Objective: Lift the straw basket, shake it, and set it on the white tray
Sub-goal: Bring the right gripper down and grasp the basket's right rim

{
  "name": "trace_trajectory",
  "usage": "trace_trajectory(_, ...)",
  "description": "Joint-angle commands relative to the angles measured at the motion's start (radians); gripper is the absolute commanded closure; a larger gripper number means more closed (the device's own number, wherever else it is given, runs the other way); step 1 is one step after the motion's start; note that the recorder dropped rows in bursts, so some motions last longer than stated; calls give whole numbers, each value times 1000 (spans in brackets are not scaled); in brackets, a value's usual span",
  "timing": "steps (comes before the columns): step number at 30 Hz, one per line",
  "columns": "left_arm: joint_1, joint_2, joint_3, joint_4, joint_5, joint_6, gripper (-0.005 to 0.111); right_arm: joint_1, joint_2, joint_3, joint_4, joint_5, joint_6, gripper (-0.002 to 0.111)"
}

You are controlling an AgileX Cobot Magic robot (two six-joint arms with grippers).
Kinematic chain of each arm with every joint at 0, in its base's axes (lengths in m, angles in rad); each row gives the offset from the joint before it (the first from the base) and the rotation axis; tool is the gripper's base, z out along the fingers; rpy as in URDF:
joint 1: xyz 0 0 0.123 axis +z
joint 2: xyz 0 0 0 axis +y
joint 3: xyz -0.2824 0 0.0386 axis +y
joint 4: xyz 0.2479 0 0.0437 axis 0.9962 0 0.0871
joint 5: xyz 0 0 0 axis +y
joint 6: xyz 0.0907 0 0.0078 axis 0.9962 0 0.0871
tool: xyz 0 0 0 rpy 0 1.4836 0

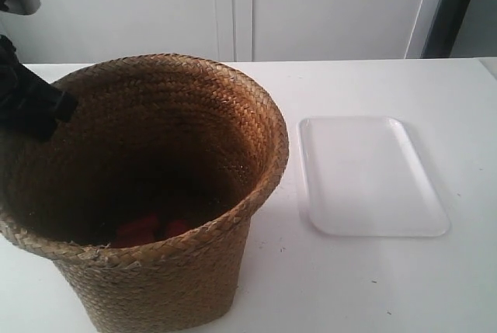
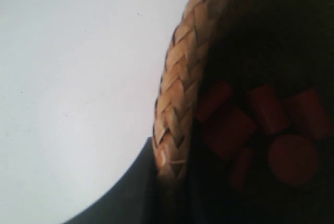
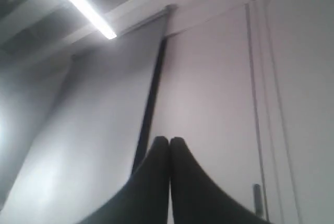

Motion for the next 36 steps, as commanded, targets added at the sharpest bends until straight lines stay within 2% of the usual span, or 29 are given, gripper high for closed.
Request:
trace_trajectory(1,-3,0,0,-18,-5,6,107,3,213,-160,221,294,48,108)
trace_trajectory(2,-3,0,0,-18,-5,6,107,5,267,-211,153,391,118,108)
trace_trajectory(4,-3,0,0,-18,-5,6,107,15,422,-336,-211,529,403,108)
trace_trajectory(10,-3,0,0,-23,-3,24,107,17,880,-654,-1273,429,1424,106)
trace_trajectory(11,-3,0,0,-23,-3,24,107,17,932,-695,-1400,414,1585,103)
trace_trajectory(12,-3,0,0,-23,-3,24,107,17,989,-740,-1448,400,1662,98)
trace_trajectory(14,-3,0,0,-23,-5,24,107,12,1066,-769,-1448,348,1662,84)
trace_trajectory(18,-3,-3,0,-29,-24,24,107,12,1144,-791,-1448,305,1661,50)
trace_trajectory(20,-3,-3,0,-42,-28,25,107,12,1161,-799,-1448,284,1665,38)
trace_trajectory(21,-3,-3,0,-50,-32,25,107,12,1170,-804,-1448,270,1665,36)
trace_trajectory(25,-3,-3,0,-65,-36,33,107,12,1209,-837,-1448,250,1663,37)
trace_trajectory(28,-3,-3,0,-65,-36,44,107,12,1217,-866,-1448,270,1564,43)
trace_trajectory(32,-3,-3,0,-65,-31,50,107,12,1201,-884,-1232,245,1140,53)
trace_trajectory(36,-3,-3,0,-65,-29,50,107,12,1184,-884,-1095,92,663,54)
